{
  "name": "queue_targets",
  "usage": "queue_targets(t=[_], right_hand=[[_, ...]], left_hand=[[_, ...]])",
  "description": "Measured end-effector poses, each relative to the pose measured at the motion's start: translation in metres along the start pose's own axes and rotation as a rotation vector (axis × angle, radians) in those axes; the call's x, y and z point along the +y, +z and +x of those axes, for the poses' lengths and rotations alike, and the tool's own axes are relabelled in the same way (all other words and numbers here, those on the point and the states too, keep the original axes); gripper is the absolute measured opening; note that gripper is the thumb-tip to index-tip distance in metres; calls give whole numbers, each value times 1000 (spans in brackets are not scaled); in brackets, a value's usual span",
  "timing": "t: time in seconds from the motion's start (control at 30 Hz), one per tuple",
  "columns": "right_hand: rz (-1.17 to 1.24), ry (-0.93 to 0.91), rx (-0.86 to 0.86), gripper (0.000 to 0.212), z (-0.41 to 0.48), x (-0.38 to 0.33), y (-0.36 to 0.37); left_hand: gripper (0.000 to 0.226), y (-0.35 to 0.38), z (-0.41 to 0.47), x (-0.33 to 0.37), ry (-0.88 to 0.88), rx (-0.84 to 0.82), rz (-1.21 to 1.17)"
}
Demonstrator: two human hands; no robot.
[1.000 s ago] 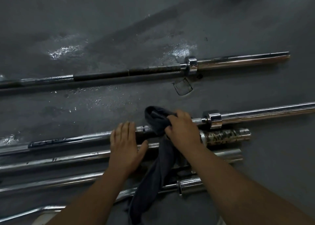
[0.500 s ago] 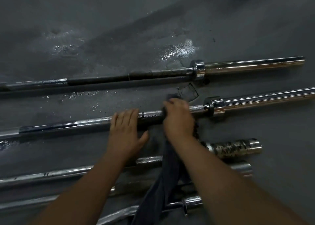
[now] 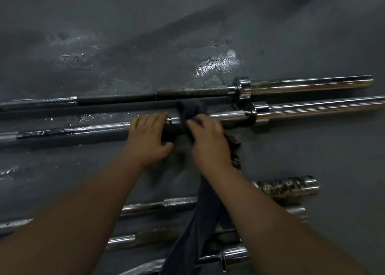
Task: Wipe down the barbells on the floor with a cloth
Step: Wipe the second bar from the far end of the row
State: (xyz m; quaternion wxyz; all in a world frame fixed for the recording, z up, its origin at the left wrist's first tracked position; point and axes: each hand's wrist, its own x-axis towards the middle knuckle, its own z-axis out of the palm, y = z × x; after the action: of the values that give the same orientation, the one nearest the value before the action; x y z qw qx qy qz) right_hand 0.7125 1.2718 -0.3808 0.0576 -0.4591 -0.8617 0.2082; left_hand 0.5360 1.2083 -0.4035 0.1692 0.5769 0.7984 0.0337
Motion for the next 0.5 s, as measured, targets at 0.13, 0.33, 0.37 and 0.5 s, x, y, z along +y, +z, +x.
queue_targets(t=[0.13,0.33,0.37,0.5], right_hand=[[-51,113,26,52,0,28,-19],[-132,175,26,63,-11,15,-19],[-95,39,-37,61,-18,-7,-8],[-129,-10,-112,35,-19,3,-12]], left_hand=[[82,-9,1,9,-55,13,-94],[39,-12,-13,25,-197,100,-234],[33,-10,-13,25,-196,93,-223],[47,4,-36,26,-169,33,-137]])
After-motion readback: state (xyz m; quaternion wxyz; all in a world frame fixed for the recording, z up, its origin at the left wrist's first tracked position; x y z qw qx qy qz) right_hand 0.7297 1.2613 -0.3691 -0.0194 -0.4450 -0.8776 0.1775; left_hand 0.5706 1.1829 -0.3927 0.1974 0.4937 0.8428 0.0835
